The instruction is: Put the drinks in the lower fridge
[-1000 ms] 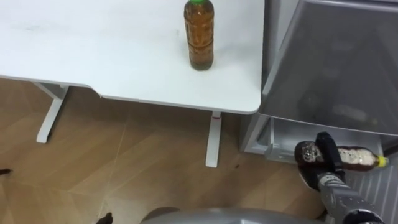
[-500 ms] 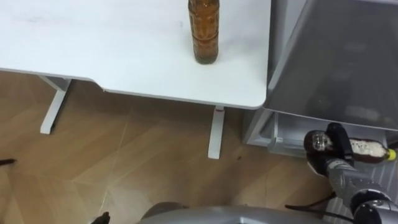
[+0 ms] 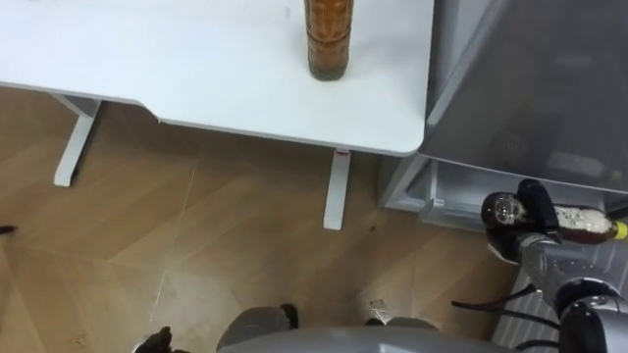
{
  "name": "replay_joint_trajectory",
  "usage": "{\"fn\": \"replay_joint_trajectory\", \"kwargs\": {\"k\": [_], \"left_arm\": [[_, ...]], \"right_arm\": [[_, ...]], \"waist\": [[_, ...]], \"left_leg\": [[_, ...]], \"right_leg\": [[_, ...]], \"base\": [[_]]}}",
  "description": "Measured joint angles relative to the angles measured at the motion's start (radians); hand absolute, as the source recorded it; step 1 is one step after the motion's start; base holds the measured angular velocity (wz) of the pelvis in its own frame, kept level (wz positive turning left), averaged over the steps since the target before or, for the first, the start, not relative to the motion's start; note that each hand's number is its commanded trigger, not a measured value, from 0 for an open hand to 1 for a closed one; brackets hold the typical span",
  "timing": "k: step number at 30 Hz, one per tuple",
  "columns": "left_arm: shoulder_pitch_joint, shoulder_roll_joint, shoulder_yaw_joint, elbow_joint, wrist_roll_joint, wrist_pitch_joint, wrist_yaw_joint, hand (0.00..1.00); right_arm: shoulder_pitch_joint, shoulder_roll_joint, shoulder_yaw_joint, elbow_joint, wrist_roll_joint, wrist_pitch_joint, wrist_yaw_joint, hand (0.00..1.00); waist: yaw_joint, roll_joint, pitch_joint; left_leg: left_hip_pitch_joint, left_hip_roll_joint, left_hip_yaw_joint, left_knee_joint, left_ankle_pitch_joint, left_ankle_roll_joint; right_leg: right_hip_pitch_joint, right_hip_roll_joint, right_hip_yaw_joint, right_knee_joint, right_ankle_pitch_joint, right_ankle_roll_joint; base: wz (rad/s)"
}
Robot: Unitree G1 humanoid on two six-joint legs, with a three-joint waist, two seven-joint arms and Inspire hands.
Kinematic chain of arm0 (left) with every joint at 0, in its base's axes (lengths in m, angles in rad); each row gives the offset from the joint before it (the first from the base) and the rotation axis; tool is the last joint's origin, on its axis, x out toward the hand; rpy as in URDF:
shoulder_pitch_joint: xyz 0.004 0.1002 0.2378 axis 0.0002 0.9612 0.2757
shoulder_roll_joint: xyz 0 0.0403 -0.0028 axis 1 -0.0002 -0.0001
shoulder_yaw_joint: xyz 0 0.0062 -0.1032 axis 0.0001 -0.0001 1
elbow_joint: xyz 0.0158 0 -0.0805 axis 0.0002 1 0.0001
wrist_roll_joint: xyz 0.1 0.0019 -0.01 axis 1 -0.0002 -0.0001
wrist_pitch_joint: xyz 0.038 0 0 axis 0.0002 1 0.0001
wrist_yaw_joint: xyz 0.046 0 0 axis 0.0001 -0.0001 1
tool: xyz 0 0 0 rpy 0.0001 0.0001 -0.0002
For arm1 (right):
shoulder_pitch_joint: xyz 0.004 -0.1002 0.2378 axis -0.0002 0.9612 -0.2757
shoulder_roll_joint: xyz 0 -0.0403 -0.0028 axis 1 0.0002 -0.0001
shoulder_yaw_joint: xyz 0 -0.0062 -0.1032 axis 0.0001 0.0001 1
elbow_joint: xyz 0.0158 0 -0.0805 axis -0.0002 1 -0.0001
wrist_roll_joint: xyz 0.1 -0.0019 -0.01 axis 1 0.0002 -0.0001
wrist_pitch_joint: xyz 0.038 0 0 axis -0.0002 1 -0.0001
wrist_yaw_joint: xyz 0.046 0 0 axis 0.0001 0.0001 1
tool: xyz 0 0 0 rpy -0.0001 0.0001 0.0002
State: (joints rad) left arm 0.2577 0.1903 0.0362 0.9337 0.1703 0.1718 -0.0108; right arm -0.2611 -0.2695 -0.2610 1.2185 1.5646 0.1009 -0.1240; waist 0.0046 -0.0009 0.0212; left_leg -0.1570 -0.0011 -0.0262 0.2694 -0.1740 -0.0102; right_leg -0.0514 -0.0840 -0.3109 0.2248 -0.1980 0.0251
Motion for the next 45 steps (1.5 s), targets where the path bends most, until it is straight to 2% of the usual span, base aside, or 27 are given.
{"fn": "replay_joint_trajectory", "kwargs": {"k": [6, 14, 20, 26, 32, 36, 39, 45], "left_arm": [[-0.013, 0.000, -0.004, 0.001, 0.000, -0.004, 0.004, 0.00], [-0.012, 0.016, -0.004, 0.000, 0.002, 0.006, 0.000, 0.00], [-0.016, 0.017, -0.004, -0.002, 0.039, 0.004, -0.003, 0.00], [-0.025, 0.020, -0.004, -0.002, 0.040, 0.011, -0.002, 0.00], [-0.056, 0.029, -0.006, -0.001, 0.038, 0.011, -0.001, 0.00], [-0.078, 0.047, -0.039, 0.001, 0.038, 0.008, 0.003, 0.00], [-0.110, 0.050, -0.062, 0.008, 0.035, 0.013, 0.001, 0.00], [-0.165, 0.055, -0.119, 0.022, 0.029, 0.000, -0.001, 0.00]], "right_arm": [[-0.039, -0.012, 0.000, 0.030, -0.004, 0.000, -0.028, 1.00], [-0.066, -0.030, 0.001, 0.036, -0.009, 0.000, -0.050, 1.00], [-0.075, -0.046, 0.009, 0.036, -0.056, -0.002, -0.064, 1.00], [-0.075, -0.084, 0.054, 0.036, -0.158, 0.004, -0.065, 1.00], [-0.096, -0.102, 0.090, 0.039, -0.196, 0.024, -0.065, 1.00], [-0.160, -0.107, 0.126, 0.084, -0.197, 0.044, -0.065, 1.00], [-0.202, -0.108, 0.163, 0.116, -0.218, 0.064, -0.067, 1.00], [-0.253, -0.114, 0.164, 0.153, -0.237, 0.065, -0.070, 1.00]], "waist": [[0.002, 0.004, -0.0008], [0.004, 0.005, -0.0002], [0.010, 0.004, 0.0005], [0.021, 0.001, 0.0027], [0.027, -0.008, 0.0079], [0.035, -0.013, 0.0112], [0.054, -0.015, 0.0123], [0.070, -0.028, 0.0201]], "left_leg": [[-0.022, -0.002, -0.001, 0.004, 0.008, 0.002], [-0.059, -0.004, -0.002, 0.000, 0.034, 0.002], [-0.070, -0.009, -0.002, -0.002, 0.043, 0.005], [-0.079, -0.010, -0.002, -0.002, 0.048, 0.005], [-0.107, -0.010, -0.003, 0.000, 0.058, 0.002], [-0.145, -0.013, -0.003, 0.003, 0.071, -0.001], [-0.178, -0.012, -0.005, 0.004, 0.085, -0.004], [-0.225, -0.010, -0.001, -0.001, 0.105, -0.007]], "right_leg": [[-0.023, -0.005, -0.005, 0.016, 0.000, -0.001], [-0.065, -0.014, -0.023, 0.027, 0.002, -0.006], [-0.085, -0.020, -0.022, 0.039, 0.002, -0.006], [-0.100, -0.023, -0.016, 0.054, 0.000, -0.007], [-0.142, -0.026, -0.010, 0.090, -0.004, -0.015], [-0.195, -0.043, -0.024, 0.128, -0.018, -0.025], [-0.227, -0.043, -0.028, 0.139, -0.016, -0.031], [-0.282, -0.043, -0.028, 0.155, -0.012, -0.038]], "base": [[0.02], [0.06], [0.00], [0.00], [-0.01], [0.03], [0.10], [0.05]]}}
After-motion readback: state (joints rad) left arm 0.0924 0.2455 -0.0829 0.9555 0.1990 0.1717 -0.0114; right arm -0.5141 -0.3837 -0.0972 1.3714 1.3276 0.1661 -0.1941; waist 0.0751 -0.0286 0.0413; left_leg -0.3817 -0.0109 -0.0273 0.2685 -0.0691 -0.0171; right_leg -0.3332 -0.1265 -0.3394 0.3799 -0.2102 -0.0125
